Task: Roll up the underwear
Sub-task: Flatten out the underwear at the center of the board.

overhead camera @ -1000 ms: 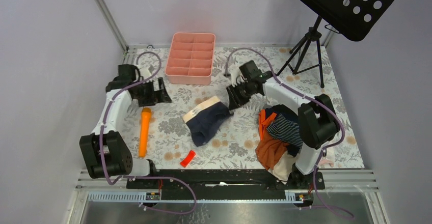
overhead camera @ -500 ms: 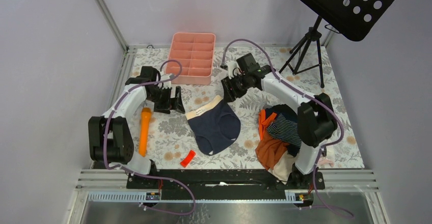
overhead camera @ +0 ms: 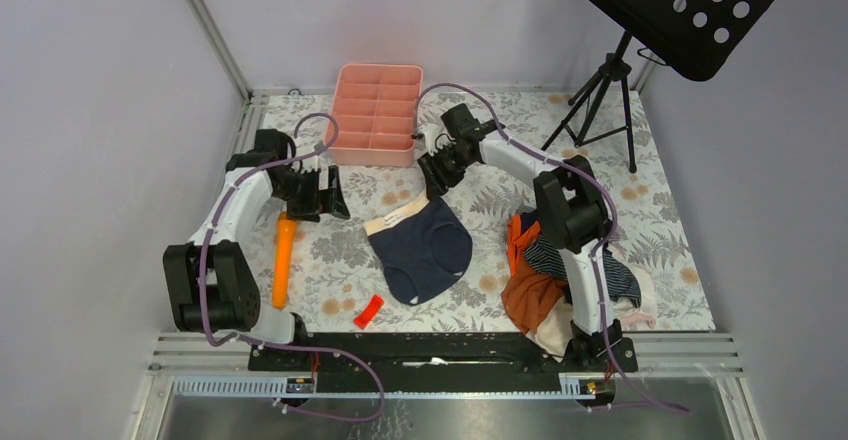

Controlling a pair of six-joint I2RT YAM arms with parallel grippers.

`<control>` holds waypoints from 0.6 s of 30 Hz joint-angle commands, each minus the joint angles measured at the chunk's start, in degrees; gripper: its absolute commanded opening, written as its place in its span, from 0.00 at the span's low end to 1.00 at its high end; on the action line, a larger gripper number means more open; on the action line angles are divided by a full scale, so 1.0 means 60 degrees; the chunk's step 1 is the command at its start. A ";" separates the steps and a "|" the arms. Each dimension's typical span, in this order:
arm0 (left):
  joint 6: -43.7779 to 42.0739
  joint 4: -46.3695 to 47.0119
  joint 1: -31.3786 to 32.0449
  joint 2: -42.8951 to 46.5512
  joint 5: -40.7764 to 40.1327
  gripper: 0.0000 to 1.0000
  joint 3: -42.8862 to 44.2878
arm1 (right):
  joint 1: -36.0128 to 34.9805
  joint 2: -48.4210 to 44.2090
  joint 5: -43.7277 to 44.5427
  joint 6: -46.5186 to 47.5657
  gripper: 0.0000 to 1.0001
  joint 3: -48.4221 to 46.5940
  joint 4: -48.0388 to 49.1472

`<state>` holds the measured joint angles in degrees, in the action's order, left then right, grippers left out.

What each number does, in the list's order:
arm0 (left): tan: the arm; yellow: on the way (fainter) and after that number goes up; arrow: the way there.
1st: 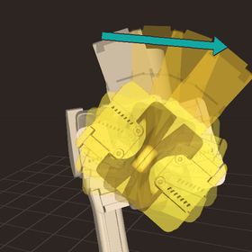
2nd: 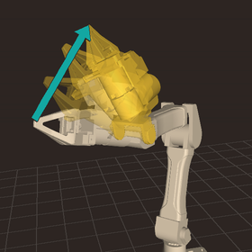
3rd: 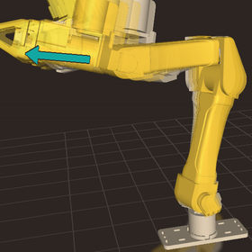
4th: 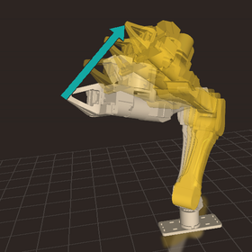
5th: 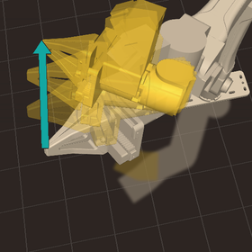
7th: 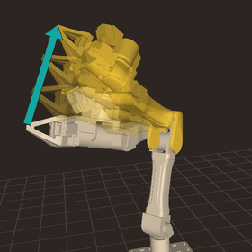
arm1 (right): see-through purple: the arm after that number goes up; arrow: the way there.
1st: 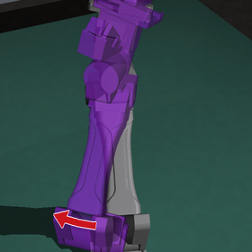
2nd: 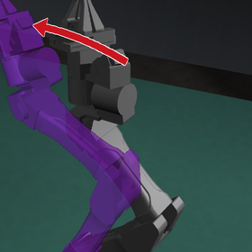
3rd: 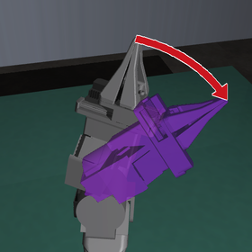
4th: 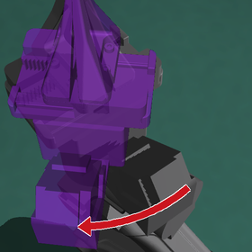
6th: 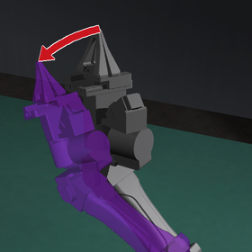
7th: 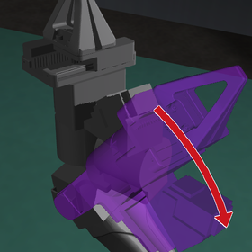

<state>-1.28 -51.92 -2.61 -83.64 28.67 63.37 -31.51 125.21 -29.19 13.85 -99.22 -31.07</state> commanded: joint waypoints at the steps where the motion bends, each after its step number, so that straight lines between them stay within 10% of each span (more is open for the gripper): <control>1: -0.0238 -0.0081 -0.0046 0.0408 0.0010 0.91 0.0034 | -0.0055 0.0510 -0.0440 0.0852 0.45 -0.0804 -0.0793; 9: -0.0214 -0.0052 -0.0083 0.0296 -0.0016 0.91 -0.0171 | -0.0030 0.0082 -0.0655 0.0840 0.00 -0.1204 -0.1168; 18: -0.0056 0.0888 0.0382 -0.0157 0.0035 0.89 -0.0044 | 0.1075 -0.2482 0.0035 -0.0567 0.00 0.0439 -0.2625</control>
<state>-1.67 -51.27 -1.69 -83.07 28.14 62.19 -29.10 118.69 -31.24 15.49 -100.62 -41.95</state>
